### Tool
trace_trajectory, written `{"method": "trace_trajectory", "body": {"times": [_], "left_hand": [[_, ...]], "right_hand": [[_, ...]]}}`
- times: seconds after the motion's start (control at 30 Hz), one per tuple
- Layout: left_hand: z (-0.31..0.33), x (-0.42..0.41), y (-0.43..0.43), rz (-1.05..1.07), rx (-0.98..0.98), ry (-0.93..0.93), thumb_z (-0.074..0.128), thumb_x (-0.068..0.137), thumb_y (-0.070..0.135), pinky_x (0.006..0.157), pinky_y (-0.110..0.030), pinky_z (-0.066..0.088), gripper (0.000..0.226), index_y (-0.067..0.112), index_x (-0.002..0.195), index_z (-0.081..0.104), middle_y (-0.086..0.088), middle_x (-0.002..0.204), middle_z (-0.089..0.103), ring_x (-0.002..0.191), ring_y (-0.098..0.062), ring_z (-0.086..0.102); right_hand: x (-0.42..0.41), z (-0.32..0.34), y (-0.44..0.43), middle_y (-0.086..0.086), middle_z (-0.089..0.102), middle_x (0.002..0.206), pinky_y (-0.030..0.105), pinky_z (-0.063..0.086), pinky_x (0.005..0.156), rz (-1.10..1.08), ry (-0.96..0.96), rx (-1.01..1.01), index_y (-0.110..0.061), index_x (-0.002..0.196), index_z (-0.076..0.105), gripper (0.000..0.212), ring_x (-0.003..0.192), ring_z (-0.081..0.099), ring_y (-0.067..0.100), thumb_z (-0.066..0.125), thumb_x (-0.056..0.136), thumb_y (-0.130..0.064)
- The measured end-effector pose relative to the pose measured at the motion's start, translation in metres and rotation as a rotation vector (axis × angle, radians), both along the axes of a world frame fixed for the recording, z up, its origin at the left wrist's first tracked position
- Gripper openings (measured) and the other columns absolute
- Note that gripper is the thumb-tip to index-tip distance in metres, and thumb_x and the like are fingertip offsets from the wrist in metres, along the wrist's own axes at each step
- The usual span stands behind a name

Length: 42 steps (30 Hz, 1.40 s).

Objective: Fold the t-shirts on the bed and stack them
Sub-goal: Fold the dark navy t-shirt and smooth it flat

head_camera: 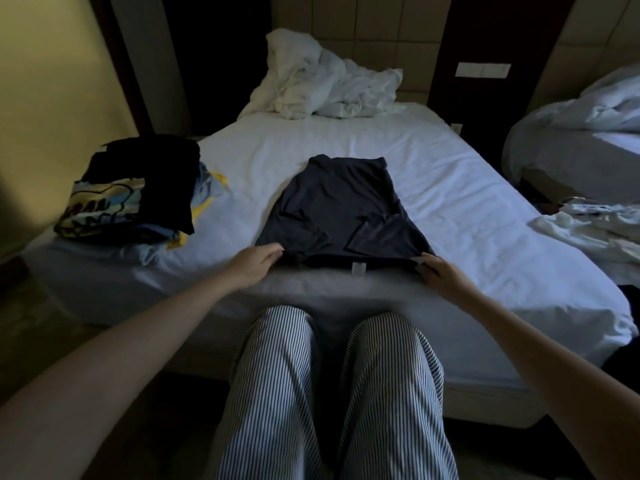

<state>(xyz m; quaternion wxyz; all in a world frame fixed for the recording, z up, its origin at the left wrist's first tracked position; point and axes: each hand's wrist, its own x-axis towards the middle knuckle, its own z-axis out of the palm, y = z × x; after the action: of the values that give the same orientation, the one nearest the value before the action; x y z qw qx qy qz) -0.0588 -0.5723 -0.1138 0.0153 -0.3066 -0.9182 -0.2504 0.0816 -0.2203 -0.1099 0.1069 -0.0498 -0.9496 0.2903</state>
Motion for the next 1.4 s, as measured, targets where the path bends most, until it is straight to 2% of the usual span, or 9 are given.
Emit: {"method": "trace_trajectory", "body": {"times": [0.13,0.33,0.43,0.63,0.77,0.93,1.13,1.27,1.4], "left_hand": [[0.029,0.004,0.010,0.096,0.119,-0.034,0.032,0.103,0.024,0.075,-0.038,0.042,0.032,0.001,0.111,0.053,-0.022,0.105,0.061,0.095,-0.035,0.059],[0.063,0.028,0.006,0.057,0.056,-0.100,0.032,0.103,0.022,0.067,-0.031,0.035,0.033,0.006,0.082,0.052,-0.012,0.085,0.056,0.083,-0.026,0.053],[0.074,0.049,-0.008,-0.040,-0.036,-0.343,0.034,0.103,0.027,0.057,-0.028,0.025,0.039,0.015,0.066,0.031,-0.001,0.065,0.035,0.057,-0.014,0.036],[0.108,0.076,-0.020,-0.179,-0.141,-0.789,0.039,0.102,0.028,0.052,-0.017,0.041,0.038,0.015,0.068,0.049,0.009,0.058,0.052,0.046,-0.003,0.048],[0.111,0.051,-0.005,-0.062,0.125,-0.655,0.039,0.102,0.028,0.066,-0.023,0.049,0.033,0.007,0.085,0.058,-0.004,0.082,0.062,0.072,-0.014,0.061],[0.105,-0.018,0.025,0.152,0.336,-0.448,0.041,0.101,0.030,0.068,-0.030,0.038,0.028,0.008,0.092,0.057,-0.011,0.093,0.056,0.083,-0.022,0.053],[0.066,-0.087,0.058,0.178,0.196,-0.315,0.049,0.095,0.022,0.062,-0.027,0.035,0.026,0.010,0.072,0.055,-0.004,0.078,0.056,0.077,-0.017,0.052],[0.041,-0.123,0.071,0.197,0.146,-0.366,0.059,0.086,0.017,0.078,-0.027,0.043,0.009,0.014,0.082,0.066,0.000,0.089,0.064,0.088,-0.015,0.058],[0.039,-0.164,0.085,0.315,0.298,-0.489,0.049,0.087,0.010,0.056,-0.028,0.032,0.018,0.015,0.070,0.045,-0.005,0.070,0.045,0.061,-0.019,0.041]], "right_hand": [[0.004,0.030,-0.011,0.008,0.058,0.088,0.028,0.034,0.070,-0.117,0.056,-0.131,-0.003,0.102,0.063,0.021,0.086,0.054,0.022,0.045,0.098,-0.013],[0.029,0.071,-0.036,0.015,0.062,0.088,0.022,0.040,0.057,-0.108,0.141,-0.171,-0.003,0.109,0.063,0.029,0.079,0.057,0.024,0.042,0.099,-0.020],[0.048,0.087,-0.038,0.011,0.061,0.083,0.019,0.042,0.063,-0.055,-0.003,-0.155,-0.002,0.096,0.066,0.032,0.078,0.056,0.022,0.045,0.098,-0.027],[0.067,0.118,-0.046,-0.008,0.065,0.063,0.016,0.044,0.062,0.147,-0.396,-0.250,-0.015,0.075,0.066,0.031,0.064,0.060,0.006,0.050,0.094,-0.033],[0.037,0.119,-0.041,0.002,0.067,0.094,0.029,0.049,0.085,0.056,-0.297,-0.188,-0.012,0.097,0.068,0.033,0.090,0.063,0.018,0.050,0.094,-0.039],[-0.027,0.116,-0.026,0.018,0.064,0.106,0.040,0.047,0.089,-0.148,-0.017,-0.159,0.000,0.110,0.063,0.036,0.098,0.060,0.031,0.047,0.097,-0.030],[-0.109,0.076,-0.009,0.014,0.065,0.107,0.033,0.042,0.078,-0.194,-0.027,-0.075,-0.006,0.105,0.064,0.023,0.097,0.059,0.028,0.053,0.094,-0.022],[-0.144,0.035,0.002,0.013,0.060,0.120,0.040,0.044,0.091,-0.153,-0.180,0.108,-0.011,0.118,0.057,0.033,0.110,0.054,0.033,0.057,0.090,-0.030],[-0.180,0.023,0.019,0.013,0.046,0.135,0.040,0.034,0.101,-0.254,-0.126,0.066,-0.013,0.132,0.047,0.044,0.124,0.038,0.035,0.054,0.091,-0.029]]}}
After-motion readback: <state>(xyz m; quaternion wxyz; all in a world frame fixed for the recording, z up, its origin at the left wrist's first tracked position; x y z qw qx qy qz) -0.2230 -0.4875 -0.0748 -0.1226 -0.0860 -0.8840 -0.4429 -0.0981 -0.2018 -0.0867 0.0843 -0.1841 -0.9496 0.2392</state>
